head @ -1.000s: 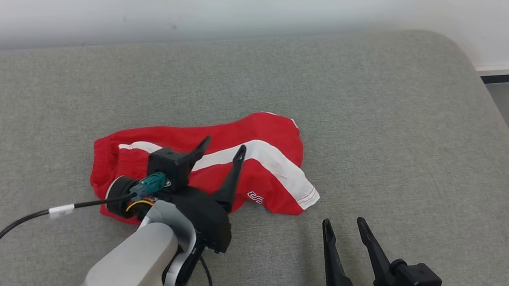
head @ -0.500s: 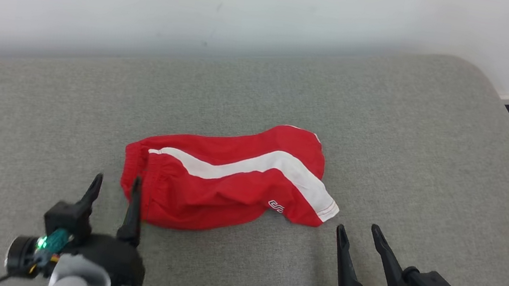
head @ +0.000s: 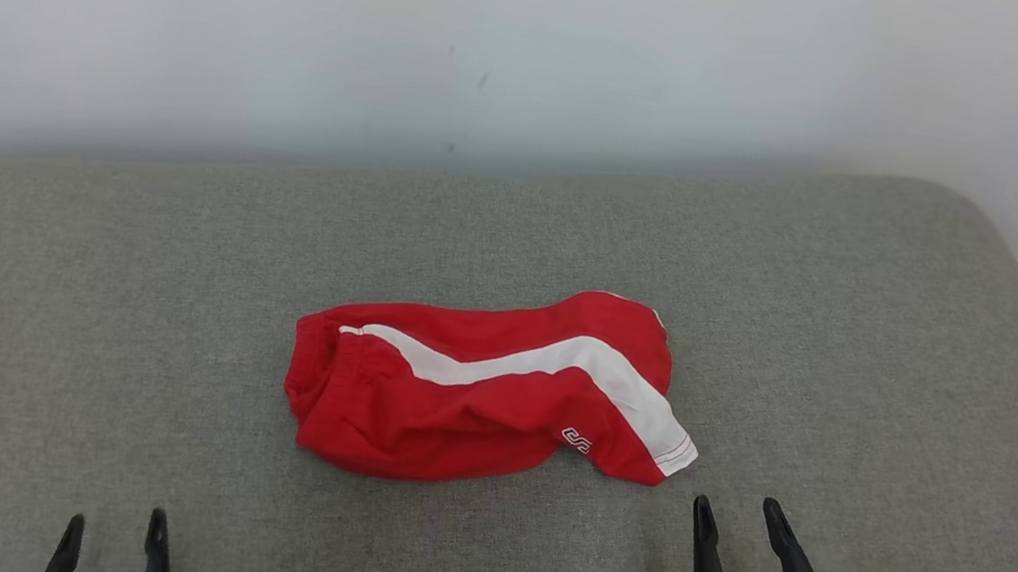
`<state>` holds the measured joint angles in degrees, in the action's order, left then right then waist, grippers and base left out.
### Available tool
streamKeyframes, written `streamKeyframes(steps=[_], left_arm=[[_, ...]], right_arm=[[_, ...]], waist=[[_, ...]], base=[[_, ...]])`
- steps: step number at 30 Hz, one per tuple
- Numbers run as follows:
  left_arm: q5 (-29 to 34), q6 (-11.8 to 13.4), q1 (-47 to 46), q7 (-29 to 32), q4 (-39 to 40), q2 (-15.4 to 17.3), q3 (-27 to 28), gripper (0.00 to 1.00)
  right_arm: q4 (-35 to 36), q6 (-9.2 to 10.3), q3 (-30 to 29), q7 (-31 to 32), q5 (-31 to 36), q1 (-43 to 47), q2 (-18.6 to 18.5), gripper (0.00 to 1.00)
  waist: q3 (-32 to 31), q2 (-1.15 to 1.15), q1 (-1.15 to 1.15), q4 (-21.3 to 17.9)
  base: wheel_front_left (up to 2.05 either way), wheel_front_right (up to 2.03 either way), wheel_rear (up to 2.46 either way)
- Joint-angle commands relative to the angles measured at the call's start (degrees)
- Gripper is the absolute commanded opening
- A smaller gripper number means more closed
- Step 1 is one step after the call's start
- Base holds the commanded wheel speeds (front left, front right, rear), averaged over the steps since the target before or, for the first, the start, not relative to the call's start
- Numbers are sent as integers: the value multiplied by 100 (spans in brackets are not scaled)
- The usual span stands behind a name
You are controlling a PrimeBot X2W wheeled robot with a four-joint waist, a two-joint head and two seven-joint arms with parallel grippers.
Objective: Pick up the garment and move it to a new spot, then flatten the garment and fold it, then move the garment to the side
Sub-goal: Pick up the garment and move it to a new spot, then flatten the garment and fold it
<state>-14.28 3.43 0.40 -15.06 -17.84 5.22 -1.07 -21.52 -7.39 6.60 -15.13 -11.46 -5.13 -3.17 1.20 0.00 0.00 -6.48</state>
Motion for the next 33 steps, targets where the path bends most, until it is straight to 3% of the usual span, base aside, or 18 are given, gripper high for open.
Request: streamKeyframes(steps=[1,9,17,27,33], left_arm=[[49,-38,159,-17,60,-27,83,100],[365,-243,631,-17,170,-157,544,100],[515,-256,707,-18,222,-229,801,100],[669,-417,499,-18,236,-236,622,100],[613,-367,385,-18,257,-237,458,100]], right_arm=[[-3,-19,-26,-3,36,75,6,100],[78,-19,-327,-3,155,223,14,100],[132,-19,-514,-4,238,312,24,100],[210,-19,-489,-3,219,348,29,100],[208,-19,-438,-4,180,270,29,100]], waist=[[-59,0,0,54],[-150,0,0,173],[-197,0,0,226],[-153,0,0,486],[-111,0,0,548]], base=[[0,0,0],[0,0,0],[0,0,0],[0,0,0],[0,0,0]])
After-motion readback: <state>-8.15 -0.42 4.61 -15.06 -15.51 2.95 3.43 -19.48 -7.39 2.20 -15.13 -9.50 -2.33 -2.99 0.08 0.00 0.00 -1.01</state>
